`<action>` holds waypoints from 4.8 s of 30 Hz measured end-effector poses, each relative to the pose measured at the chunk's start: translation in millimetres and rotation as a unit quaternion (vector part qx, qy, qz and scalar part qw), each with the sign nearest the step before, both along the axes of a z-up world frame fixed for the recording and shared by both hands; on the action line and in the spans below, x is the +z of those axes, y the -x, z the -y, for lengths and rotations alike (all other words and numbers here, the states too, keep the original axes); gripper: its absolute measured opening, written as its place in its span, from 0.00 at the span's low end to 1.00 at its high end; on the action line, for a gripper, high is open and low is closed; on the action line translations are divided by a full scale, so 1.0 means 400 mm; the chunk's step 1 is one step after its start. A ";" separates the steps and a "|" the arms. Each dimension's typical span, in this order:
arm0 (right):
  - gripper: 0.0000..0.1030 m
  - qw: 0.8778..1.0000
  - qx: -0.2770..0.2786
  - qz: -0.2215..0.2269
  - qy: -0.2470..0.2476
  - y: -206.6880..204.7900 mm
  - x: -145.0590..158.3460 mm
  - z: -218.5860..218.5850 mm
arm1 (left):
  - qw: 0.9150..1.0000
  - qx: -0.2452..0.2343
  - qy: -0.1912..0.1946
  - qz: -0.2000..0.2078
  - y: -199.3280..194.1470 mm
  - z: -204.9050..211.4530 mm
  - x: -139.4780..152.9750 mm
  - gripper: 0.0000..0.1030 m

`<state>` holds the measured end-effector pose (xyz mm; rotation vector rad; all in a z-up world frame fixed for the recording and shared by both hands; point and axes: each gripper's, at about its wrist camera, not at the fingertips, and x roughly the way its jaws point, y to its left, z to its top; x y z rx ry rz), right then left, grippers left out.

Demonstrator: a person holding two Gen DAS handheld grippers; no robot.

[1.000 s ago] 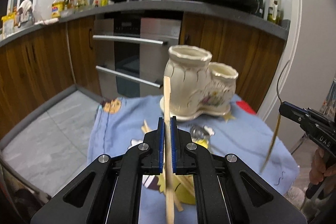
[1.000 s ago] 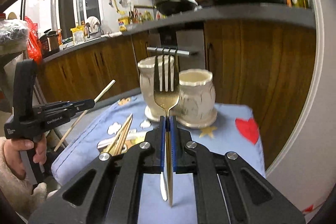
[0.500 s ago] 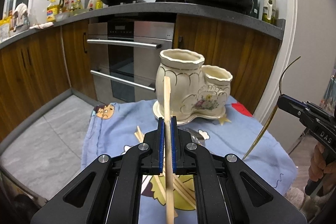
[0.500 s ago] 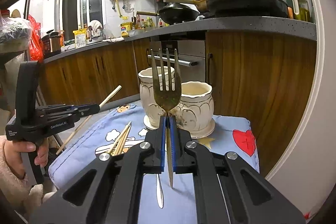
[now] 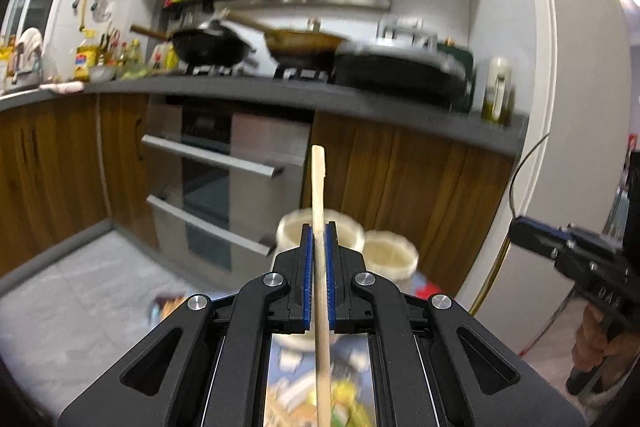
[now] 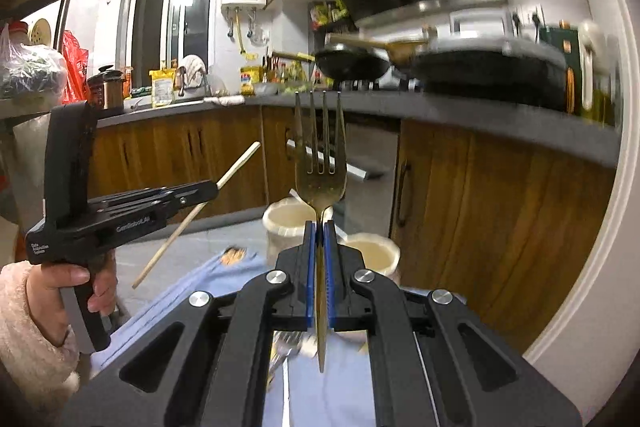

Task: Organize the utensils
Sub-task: 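Carry the chopstick over the tall cup while the right tool carries the fork over the short cup, then release the chopstick into the tall cup while the right tool drops the fork into the short cup, then move both open tools back toward the remaining utensils, then grasp another wooden chopstick with the left tool while the right tool grasps the silver fork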

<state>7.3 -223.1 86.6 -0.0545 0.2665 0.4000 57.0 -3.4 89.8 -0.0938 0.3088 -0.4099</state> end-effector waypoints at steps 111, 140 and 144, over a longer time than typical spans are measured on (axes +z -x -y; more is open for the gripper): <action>0.95 0.987 -0.072 -0.144 -0.014 -0.063 -0.215 0.038 | 0.967 0.129 -0.114 -0.186 0.038 -0.080 -0.266 0.86; 0.79 0.968 -0.041 -0.247 0.016 -0.074 -0.339 -0.044 | 0.942 0.085 -0.172 -0.277 0.004 -0.013 -0.395 0.06; 0.57 0.961 -0.015 -0.276 0.007 -0.112 -0.353 -0.089 | 0.944 0.084 -0.169 -0.271 0.034 -0.032 -0.387 0.06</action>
